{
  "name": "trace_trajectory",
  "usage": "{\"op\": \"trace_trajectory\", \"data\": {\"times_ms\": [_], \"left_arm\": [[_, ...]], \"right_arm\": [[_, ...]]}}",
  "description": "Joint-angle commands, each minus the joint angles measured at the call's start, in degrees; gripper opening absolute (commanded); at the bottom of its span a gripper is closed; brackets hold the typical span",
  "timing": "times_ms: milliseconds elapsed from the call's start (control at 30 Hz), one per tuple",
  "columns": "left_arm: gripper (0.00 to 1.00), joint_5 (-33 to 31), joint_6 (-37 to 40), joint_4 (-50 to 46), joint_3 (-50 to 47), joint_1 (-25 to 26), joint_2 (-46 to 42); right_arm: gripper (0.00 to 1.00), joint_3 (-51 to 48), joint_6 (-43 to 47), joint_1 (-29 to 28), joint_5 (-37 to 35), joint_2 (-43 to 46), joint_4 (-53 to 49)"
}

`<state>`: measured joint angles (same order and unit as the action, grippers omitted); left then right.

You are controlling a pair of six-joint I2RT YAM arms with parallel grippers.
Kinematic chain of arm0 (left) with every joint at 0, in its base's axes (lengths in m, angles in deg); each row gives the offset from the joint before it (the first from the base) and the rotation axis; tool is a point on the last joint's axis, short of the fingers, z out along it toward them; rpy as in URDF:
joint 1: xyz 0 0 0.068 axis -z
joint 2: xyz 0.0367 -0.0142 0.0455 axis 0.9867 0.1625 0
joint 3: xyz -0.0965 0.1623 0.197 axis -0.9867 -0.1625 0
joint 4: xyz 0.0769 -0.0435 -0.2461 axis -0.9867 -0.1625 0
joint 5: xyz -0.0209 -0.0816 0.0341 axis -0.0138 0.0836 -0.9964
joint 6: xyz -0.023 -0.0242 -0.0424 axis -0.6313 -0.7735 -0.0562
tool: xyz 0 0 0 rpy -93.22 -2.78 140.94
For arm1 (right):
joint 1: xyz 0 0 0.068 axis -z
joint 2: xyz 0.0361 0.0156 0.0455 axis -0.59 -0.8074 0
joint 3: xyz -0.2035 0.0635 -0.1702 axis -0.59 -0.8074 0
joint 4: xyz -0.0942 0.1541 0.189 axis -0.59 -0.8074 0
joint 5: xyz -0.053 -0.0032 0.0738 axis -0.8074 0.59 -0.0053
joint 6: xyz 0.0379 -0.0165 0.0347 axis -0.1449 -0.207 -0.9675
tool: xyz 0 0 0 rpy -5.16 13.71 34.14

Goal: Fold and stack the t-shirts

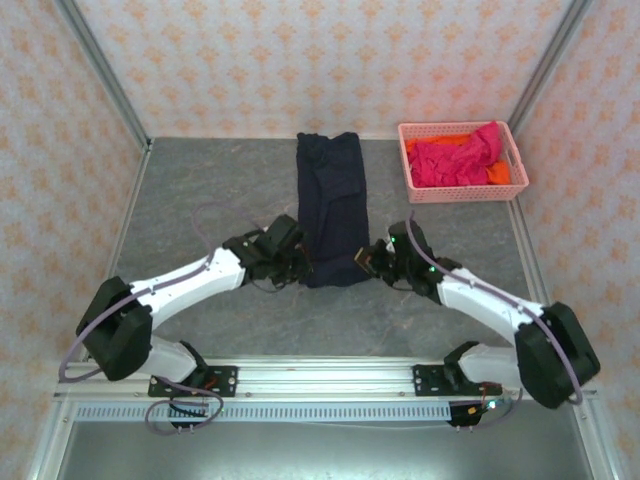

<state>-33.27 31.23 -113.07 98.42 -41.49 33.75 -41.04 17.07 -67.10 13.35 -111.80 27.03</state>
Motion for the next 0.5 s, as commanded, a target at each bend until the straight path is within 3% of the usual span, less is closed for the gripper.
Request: {"op": "trace_trajectory", "data": {"times_ms": [0,467], "left_arm": [[0.0,1.6,4.0,-3.0,5.2,-2.0,2.8],[0.0,4.4,10.2,-6.2,20.2,-9.6,18.0]], "right_arm": [[0.0,4.6,3.7,1.6,0.7,-4.0,1.3],[0.0,17.8,5.3,7.6,5.1,-22.7,4.5]]}}
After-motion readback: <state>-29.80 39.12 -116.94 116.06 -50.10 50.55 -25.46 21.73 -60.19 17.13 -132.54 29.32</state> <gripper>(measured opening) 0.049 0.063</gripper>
